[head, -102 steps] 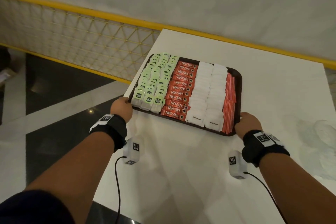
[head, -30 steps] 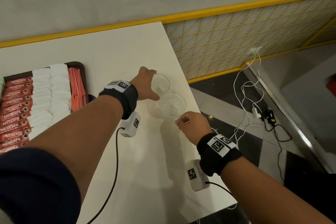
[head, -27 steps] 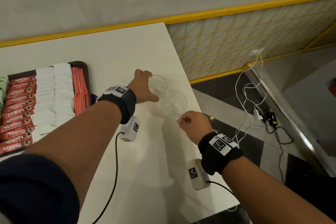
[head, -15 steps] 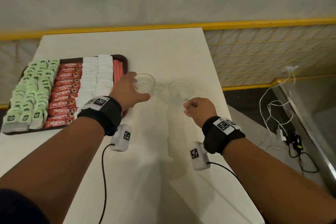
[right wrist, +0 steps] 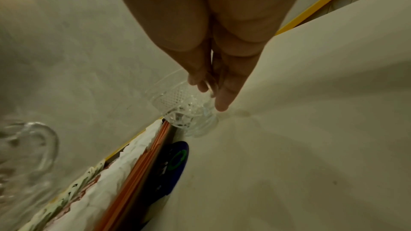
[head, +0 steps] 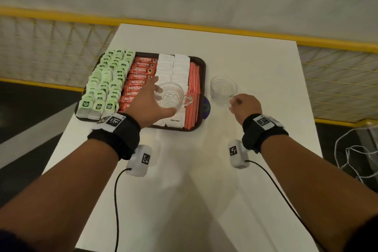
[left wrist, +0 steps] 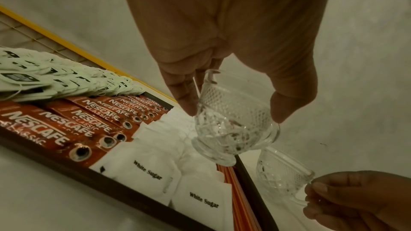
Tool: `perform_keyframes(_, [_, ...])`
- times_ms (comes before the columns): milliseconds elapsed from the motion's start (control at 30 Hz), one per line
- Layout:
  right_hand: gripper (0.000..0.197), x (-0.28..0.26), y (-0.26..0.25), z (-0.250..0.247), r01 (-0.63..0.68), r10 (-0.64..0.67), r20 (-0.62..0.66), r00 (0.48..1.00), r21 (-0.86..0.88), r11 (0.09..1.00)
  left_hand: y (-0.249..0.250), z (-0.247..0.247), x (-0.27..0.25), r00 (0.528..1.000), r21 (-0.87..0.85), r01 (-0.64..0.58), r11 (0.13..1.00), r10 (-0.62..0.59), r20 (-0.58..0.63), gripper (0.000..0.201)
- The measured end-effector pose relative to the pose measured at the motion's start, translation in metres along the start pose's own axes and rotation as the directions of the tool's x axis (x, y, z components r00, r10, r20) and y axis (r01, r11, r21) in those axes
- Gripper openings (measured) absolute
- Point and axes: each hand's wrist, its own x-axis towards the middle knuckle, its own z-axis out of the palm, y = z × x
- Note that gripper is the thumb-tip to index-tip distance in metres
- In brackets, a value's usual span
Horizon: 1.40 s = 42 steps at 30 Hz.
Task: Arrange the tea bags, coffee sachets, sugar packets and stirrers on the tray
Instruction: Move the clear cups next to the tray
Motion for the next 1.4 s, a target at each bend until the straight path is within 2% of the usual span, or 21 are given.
perform_keyframes(167, [0.021,0.012,-0.002,0.001,0.038,-0.040,-0.078,0.996,-0.029,0.999,-0.004,-0.008,-0.002,0.999,-0.014,-0.024,1.000,0.025,0.024,0.108])
perform_keyframes(333, [0.020,0.027,-0.007,-0.002,-0.003,0.004,-0.119,0.993,0.013,1.000,-0.002,-0.007,-0.003,0.995,-0.003,-0.079,0.997,0.079,0.052,0.105])
perform_keyframes(567, [0.022,0.039,-0.011,0.000,0.003,0.006,-0.134,0.991,0.069,0.998,0.001,-0.001,-0.004,0.987,0.029,-0.111,0.993,0.107,0.117,0.095])
perform_keyframes(967, [0.026,0.050,-0.021,0.006,0.014,-0.010,-0.080,0.997,0.043,0.999,0.008,0.016,-0.002,0.979,0.067,-0.160,0.985,0.150,0.138,0.094])
perform_keyframes(1033, [0.034,0.046,-0.021,0.004,-0.011,0.018,-0.060,0.998,0.123,0.992,0.011,0.021,-0.002,0.977,0.059,-0.160,0.985,0.150,0.149,0.094])
perform_keyframes(1100, [0.041,0.039,-0.019,-0.001,-0.020,0.038,-0.092,0.995,0.193,0.981,0.015,0.027,-0.002,0.976,0.046,-0.158,0.986,0.149,0.159,0.093])
perform_keyframes(1233, [0.019,0.013,-0.010,-0.017,0.085,-0.048,-0.167,0.985,0.219,0.972,0.029,0.044,0.003,0.969,0.008,-0.180,0.984,0.176,0.173,0.082])
perform_keyframes(1300, [0.016,-0.003,-0.003,-0.025,0.099,-0.071,-0.093,0.993,0.342,0.935,0.036,0.056,0.008,0.967,-0.014,-0.180,0.984,0.180,0.180,0.082])
perform_keyframes(1400, [0.019,-0.026,0.004,-0.032,0.036,-0.088,0.075,0.993,0.525,0.850,0.046,0.074,0.012,0.968,-0.043,-0.169,0.985,0.174,0.181,0.087])
